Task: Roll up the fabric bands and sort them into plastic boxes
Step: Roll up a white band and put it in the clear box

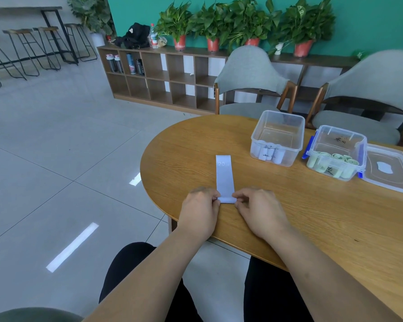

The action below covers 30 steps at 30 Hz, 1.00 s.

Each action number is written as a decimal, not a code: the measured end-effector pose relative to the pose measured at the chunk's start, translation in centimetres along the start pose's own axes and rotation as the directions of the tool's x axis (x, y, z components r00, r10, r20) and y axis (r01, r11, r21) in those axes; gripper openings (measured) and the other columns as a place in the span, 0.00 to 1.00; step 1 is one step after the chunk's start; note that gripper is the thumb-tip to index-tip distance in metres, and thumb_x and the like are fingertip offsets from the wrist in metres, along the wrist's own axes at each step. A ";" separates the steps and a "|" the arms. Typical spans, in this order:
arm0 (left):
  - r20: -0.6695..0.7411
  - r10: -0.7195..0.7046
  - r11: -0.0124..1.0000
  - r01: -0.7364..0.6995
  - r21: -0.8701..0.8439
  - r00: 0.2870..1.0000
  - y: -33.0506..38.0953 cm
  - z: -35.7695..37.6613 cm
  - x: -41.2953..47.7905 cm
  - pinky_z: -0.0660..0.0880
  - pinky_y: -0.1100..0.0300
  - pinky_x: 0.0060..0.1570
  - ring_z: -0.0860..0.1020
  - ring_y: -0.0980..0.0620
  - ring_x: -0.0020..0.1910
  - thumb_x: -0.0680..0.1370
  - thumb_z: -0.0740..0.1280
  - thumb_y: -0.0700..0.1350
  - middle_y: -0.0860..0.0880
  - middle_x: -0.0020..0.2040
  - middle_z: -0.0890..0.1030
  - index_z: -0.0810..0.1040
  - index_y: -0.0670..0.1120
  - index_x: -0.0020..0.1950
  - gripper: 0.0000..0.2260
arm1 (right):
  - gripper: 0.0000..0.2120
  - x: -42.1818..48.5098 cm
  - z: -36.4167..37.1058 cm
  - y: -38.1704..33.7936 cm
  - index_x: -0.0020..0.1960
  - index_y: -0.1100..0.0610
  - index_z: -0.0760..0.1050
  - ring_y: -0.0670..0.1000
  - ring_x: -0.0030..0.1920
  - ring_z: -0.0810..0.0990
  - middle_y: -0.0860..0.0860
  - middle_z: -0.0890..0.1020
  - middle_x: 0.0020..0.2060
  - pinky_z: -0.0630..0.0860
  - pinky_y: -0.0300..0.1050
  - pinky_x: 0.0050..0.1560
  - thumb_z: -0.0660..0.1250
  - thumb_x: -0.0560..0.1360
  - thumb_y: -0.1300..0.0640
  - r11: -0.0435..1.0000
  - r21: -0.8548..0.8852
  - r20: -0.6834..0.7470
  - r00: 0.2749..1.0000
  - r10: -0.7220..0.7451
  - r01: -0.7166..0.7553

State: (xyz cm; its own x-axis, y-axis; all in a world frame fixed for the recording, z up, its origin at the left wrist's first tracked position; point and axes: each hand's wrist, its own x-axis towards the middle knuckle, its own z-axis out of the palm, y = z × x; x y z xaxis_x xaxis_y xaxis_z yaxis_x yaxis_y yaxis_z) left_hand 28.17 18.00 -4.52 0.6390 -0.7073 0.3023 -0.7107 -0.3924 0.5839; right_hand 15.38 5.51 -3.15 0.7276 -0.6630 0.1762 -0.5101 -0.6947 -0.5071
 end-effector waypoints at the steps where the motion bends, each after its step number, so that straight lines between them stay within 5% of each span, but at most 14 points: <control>1: 0.007 -0.008 1.000 0.008 0.002 1.000 0.1 -0.1 0.1 0.79 0.52 0.55 0.82 0.51 0.53 0.80 0.70 0.43 0.51 0.52 0.86 0.85 0.48 0.59 0.08 | 0.10 0.1 0.0 0.0 0.58 0.44 0.84 0.46 0.50 0.83 0.41 0.85 0.48 0.80 0.46 0.52 0.70 0.79 0.53 1.000 -0.003 -0.004 1.000 0.001 -0.001; 10: 0.021 -0.058 0.998 0.059 -0.033 0.998 0.2 -0.3 0.3 0.78 0.59 0.52 0.82 0.57 0.49 0.79 0.71 0.42 0.56 0.48 0.85 0.83 0.51 0.56 0.08 | 0.06 0.7 0.3 0.4 0.54 0.43 0.83 0.44 0.47 0.82 0.38 0.83 0.43 0.82 0.49 0.49 0.71 0.78 0.51 0.998 0.054 -0.013 0.999 0.033 -0.032; 16: 0.023 -0.038 0.999 0.038 0.012 0.999 0.3 0.1 1.1 0.79 0.53 0.53 0.82 0.51 0.52 0.81 0.68 0.43 0.52 0.51 0.85 0.84 0.49 0.58 0.08 | 0.08 1.2 0.7 0.1 0.58 0.45 0.83 0.49 0.51 0.83 0.42 0.85 0.50 0.80 0.49 0.51 0.67 0.81 0.49 0.999 -0.008 -0.027 0.999 0.033 -0.033; 21: 0.027 -0.006 0.997 0.004 0.072 1.000 0.2 0.1 1.7 0.79 0.54 0.52 0.81 0.49 0.51 0.82 0.67 0.45 0.51 0.51 0.85 0.85 0.49 0.57 0.08 | 0.05 1.6 0.4 0.0 0.56 0.46 0.80 0.47 0.47 0.83 0.40 0.84 0.42 0.81 0.50 0.48 0.68 0.81 0.51 0.996 0.053 -0.043 0.996 0.073 -0.070; 26: -0.005 -0.020 1.000 0.020 0.000 1.000 0.0 0.0 1.6 0.79 0.51 0.50 0.82 0.50 0.48 0.81 0.69 0.43 0.54 0.47 0.85 0.80 0.49 0.58 0.07 | 0.07 1.2 0.9 -0.4 0.56 0.47 0.81 0.48 0.49 0.81 0.43 0.83 0.47 0.76 0.45 0.44 0.65 0.82 0.50 0.999 -0.015 -0.085 0.995 0.047 -0.048; 30: -0.017 -0.009 1.000 0.009 -0.010 1.000 -0.3 0.3 1.7 0.79 0.51 0.48 0.81 0.52 0.46 0.81 0.68 0.44 0.55 0.45 0.84 0.81 0.51 0.53 0.04 | 0.09 1.1 1.2 -0.3 0.57 0.47 0.82 0.47 0.53 0.81 0.43 0.81 0.50 0.79 0.48 0.51 0.70 0.77 0.54 1.000 0.002 -0.098 0.995 0.016 -0.016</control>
State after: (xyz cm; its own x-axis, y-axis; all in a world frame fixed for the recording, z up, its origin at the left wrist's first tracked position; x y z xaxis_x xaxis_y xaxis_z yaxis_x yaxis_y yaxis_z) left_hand 29.37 16.71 -4.37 0.6503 -0.6936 0.3099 -0.7020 -0.3928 0.5940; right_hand 16.88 5.30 -3.81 0.6707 -0.6983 0.2501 -0.5206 -0.6834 -0.5117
